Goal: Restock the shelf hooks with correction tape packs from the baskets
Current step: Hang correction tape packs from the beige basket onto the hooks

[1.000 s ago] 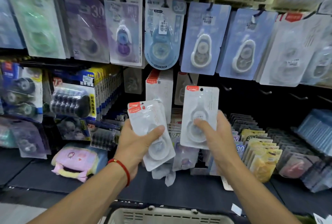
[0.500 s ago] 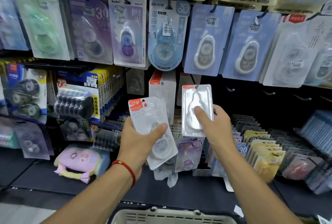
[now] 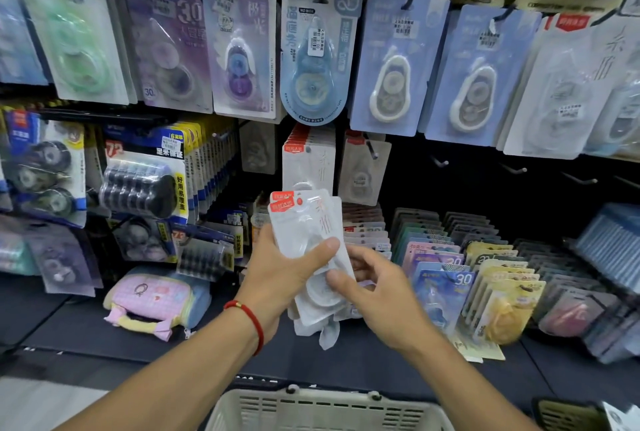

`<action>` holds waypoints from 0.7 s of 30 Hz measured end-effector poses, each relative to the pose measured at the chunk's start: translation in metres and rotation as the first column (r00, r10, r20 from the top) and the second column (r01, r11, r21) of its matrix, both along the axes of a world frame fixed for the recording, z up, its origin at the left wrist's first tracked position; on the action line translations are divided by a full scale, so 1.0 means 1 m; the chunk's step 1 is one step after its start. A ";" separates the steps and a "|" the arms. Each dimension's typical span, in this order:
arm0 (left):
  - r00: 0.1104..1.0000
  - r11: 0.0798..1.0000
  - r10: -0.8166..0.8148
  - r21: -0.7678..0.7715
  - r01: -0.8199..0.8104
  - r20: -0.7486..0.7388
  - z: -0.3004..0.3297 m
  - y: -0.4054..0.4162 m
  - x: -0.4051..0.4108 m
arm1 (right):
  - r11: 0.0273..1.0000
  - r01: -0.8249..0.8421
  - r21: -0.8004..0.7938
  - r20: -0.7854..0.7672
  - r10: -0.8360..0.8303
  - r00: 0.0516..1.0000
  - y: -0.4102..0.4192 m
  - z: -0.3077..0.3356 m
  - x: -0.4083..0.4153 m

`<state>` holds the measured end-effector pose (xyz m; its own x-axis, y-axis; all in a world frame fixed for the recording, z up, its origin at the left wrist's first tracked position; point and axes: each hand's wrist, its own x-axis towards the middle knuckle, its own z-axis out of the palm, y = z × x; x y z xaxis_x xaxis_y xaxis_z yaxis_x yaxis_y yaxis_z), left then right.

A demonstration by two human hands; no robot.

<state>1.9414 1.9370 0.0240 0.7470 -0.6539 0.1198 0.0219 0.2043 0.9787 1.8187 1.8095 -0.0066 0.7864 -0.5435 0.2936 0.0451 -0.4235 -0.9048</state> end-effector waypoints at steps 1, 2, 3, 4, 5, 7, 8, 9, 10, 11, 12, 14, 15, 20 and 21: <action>0.999 0.999 -0.038 -0.010 0.037 -0.012 0.001 0.002 0.001 | 1.000 0.008 0.024 0.013 -0.009 1.000 0.000 0.001 0.000; 0.996 0.997 -0.078 -0.026 0.077 -0.035 0.002 0.003 0.001 | 0.998 0.020 0.056 0.026 -0.021 0.999 -0.001 0.003 0.000; 0.991 0.992 -0.118 -0.043 0.116 -0.059 0.003 0.005 0.002 | 0.995 0.031 0.091 0.039 -0.034 0.999 -0.001 0.005 -0.001; 0.985 0.987 -0.151 -0.057 0.147 -0.077 0.004 0.008 0.003 | 0.991 0.042 0.125 0.052 -0.049 0.997 -0.002 0.006 -0.001; 0.980 0.983 -0.177 -0.070 0.172 -0.087 0.004 0.010 0.003 | 0.987 0.058 0.151 0.061 -0.068 0.996 -0.003 0.007 -0.001; 0.977 0.979 -0.193 -0.079 0.186 -0.092 0.003 0.012 0.004 | 0.977 0.104 0.188 0.074 -0.120 0.990 -0.004 0.010 -0.002; 0.979 0.982 -0.181 -0.077 0.174 -0.092 0.003 0.013 0.006 | 0.970 0.128 0.207 0.090 -0.150 0.985 -0.004 0.012 -0.001; 0.983 0.985 -0.159 -0.074 0.153 -0.088 0.001 0.012 0.007 | 0.963 0.156 0.221 0.117 -0.185 0.976 -0.004 0.014 -0.001; 0.989 0.990 -0.126 -0.068 0.121 -0.080 0.001 0.012 0.008 | 0.956 0.193 0.220 0.147 -0.228 0.962 -0.003 0.016 -0.001; 0.995 0.995 -0.082 -0.057 0.078 -0.065 0.000 0.011 0.010 | 0.949 0.240 0.205 0.168 -0.276 0.946 -0.003 0.018 -0.001; 0.998 0.999 -0.033 -0.041 0.031 -0.047 -0.002 0.010 0.012 | 0.939 0.288 0.190 0.179 -0.321 0.930 -0.004 0.020 -0.002; 0.999 0.999 0.048 -0.018 -0.048 -0.012 -0.006 0.008 0.016 | 0.923 0.347 0.169 0.193 -0.376 0.906 -0.009 0.022 -0.002; 0.997 0.997 0.074 -0.012 -0.074 0.003 -0.007 0.007 0.018 | 0.921 0.358 0.151 0.197 -0.383 0.903 -0.011 0.023 -0.002; 0.993 0.993 0.115 -0.021 -0.114 0.037 -0.012 0.005 0.020 | 0.922 0.337 0.191 0.223 -0.375 0.900 -0.017 0.033 0.001; 0.991 0.992 0.125 -0.025 -0.124 0.039 -0.012 0.005 0.020 | 0.922 0.332 0.197 0.228 -0.373 0.899 -0.018 0.036 0.001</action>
<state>1.9619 1.9416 0.0119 0.8169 -0.5528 0.1648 -0.0442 0.2250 0.9734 1.8197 1.7917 0.0297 0.4433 -0.8244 0.3520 0.1567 -0.3154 -0.9359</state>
